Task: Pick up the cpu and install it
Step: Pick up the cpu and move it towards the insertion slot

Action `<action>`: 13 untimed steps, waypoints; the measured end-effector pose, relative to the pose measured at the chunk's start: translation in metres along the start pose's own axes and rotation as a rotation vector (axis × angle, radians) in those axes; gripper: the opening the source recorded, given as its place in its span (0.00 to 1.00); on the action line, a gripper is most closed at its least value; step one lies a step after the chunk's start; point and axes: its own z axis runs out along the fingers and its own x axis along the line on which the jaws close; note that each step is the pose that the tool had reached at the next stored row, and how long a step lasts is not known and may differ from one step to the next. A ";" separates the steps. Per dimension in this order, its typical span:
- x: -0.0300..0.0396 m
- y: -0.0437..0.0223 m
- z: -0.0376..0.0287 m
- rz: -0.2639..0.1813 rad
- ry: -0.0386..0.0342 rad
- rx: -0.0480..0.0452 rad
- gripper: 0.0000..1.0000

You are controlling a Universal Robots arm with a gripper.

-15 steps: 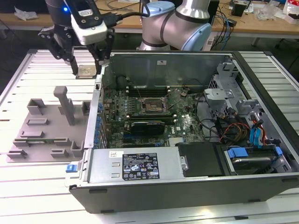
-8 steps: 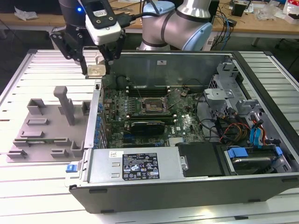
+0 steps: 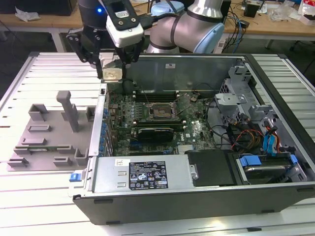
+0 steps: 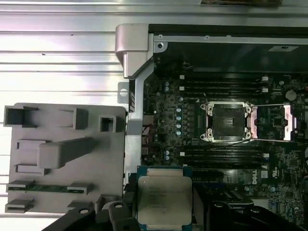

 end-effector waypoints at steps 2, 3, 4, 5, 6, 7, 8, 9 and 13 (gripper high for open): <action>-0.0083 0.0000 -0.0001 0.000 0.0000 0.0001 0.55; -0.0160 -0.0002 -0.0001 0.000 0.0000 0.0001 0.55; -0.0191 -0.0002 -0.0001 0.000 0.0000 0.0001 0.55; -0.0214 -0.0002 -0.0001 0.000 0.0000 0.0000 0.55; -0.0275 -0.0002 -0.0001 0.000 0.0000 0.0000 0.55; -0.0322 -0.0003 -0.0002 0.000 0.0000 0.0000 0.55; -0.0347 -0.0003 -0.0002 0.000 0.0001 0.0001 0.55; -0.0417 -0.0003 -0.0002 0.000 0.0000 0.0000 0.55; -0.0683 -0.0006 -0.0004 0.000 0.0003 0.0000 0.55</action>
